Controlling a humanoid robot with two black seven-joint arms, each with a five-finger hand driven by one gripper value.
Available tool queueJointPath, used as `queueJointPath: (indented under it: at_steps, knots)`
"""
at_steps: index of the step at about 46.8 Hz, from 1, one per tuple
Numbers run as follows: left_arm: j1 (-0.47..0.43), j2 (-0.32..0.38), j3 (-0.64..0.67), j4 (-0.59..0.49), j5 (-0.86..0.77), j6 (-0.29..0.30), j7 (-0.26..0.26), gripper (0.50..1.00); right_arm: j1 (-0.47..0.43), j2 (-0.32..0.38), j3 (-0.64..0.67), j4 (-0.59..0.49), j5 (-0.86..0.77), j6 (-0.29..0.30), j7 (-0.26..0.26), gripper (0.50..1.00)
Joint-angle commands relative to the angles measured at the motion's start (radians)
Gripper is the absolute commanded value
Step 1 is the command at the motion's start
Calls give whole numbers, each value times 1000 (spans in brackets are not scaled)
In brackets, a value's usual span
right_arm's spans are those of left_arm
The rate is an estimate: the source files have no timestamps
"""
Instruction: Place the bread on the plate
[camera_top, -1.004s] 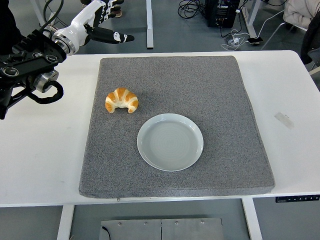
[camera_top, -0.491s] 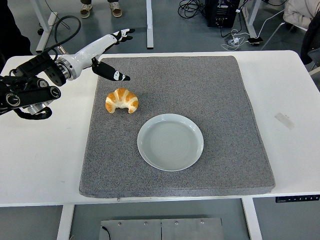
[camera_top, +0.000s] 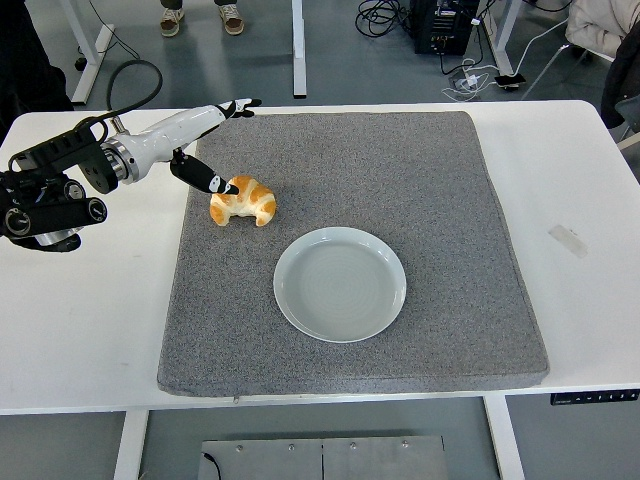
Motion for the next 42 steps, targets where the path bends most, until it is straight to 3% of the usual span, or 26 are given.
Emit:
queueJointPath:
  at_steps: [1,6,27,36,42]
  knots:
    - [2,-12,33,1,0,50,0,971,0,0,0,0,0,-2,0,1000]
    - [5,-25,67,2,0,95,0,969,0,0,0,0,0,0,0,1000]
    - [46,-118,121,83,0,132,0,969,0,0,0,0,0,0,0,1000]
    - [103,-186,127,197,-2,155,2,969,0,0,0,0,0,0,0,1000]
    - [114,-198,127,209,-2,155,2,969,0,0,0,0,0,0,0,1000]
